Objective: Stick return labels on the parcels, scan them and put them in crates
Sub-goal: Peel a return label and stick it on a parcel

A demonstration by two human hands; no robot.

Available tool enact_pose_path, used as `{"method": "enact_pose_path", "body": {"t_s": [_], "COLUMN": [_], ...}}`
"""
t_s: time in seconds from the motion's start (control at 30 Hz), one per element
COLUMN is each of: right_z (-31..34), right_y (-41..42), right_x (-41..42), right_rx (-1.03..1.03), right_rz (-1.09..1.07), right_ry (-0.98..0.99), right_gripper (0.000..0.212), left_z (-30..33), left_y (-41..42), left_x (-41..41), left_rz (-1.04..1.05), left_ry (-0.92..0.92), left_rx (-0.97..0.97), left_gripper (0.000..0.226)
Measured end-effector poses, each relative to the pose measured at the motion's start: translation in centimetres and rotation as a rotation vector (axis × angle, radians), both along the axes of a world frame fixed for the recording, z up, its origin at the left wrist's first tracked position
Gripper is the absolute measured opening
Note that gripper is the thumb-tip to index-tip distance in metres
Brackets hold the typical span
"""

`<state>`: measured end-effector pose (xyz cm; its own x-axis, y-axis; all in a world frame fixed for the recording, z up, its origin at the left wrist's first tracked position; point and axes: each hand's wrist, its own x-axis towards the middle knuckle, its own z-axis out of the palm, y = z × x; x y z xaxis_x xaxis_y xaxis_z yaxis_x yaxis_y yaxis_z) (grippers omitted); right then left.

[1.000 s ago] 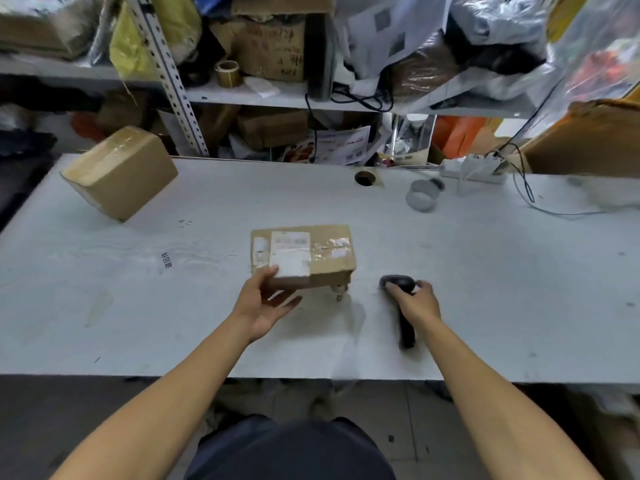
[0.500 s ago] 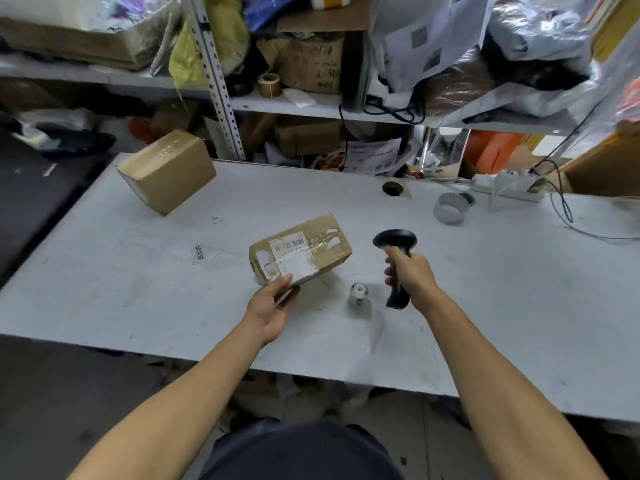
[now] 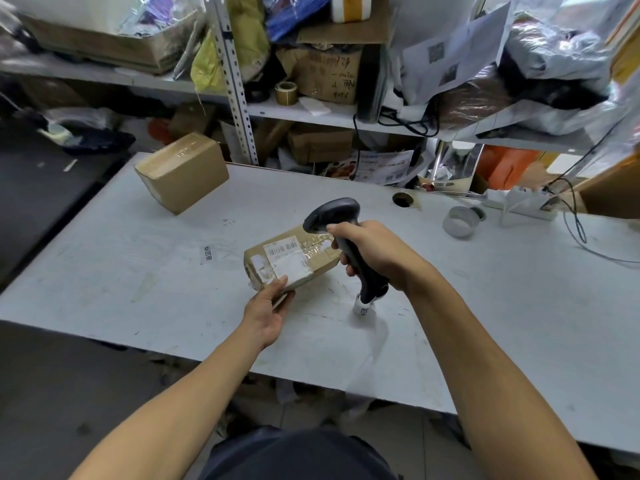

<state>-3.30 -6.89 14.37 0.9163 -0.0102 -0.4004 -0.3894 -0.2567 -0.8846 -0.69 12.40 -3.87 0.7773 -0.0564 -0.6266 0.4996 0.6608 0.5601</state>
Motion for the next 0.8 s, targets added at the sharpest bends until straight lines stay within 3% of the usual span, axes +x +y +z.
{"method": "enact_pose_path", "body": {"t_s": [0.2,0.33,0.47,0.57,0.67,0.73,0.8], "right_z": [-0.7,-4.9,-11.7,-15.5,-17.7,-18.8,-19.5], "right_y": [-0.9,-3.7,-8.1,-10.6,-11.4,-11.5,-11.4], "right_x": [0.2,-0.6,-3.2,-5.3,-6.5,-6.8,-6.9], "right_rx": [-0.07,-0.228,-0.42,-0.496,-0.516,-0.498,-0.474], "right_rz": [0.028,-0.057,-0.193,-0.238,-0.249,-0.272,-0.292], "right_ry": [0.005,0.061,0.214,0.325,0.395,0.415,0.425], "right_gripper": [0.039,0.036,0.037,0.036,0.039,0.039,0.036], "left_z": [-0.5,-1.2,-1.7,-1.8,-2.5,-2.9,-2.8], "left_y": [0.0,0.9,1.5,0.8,-0.7,-2.1,-3.8], "left_x": [0.0,0.2,-0.9,-2.5,-5.1,-6.4,-6.2], "left_rz": [0.009,0.046,-0.131,-0.067,-0.164,-0.418,-0.7], "left_ry": [0.057,0.192,0.342,0.393,0.253,0.02,-0.209], "left_rx": [0.026,0.093,0.416,0.577,0.917,1.115,1.183], "left_gripper": [0.027,0.051,0.064,0.068,0.047,0.031,0.035]}}
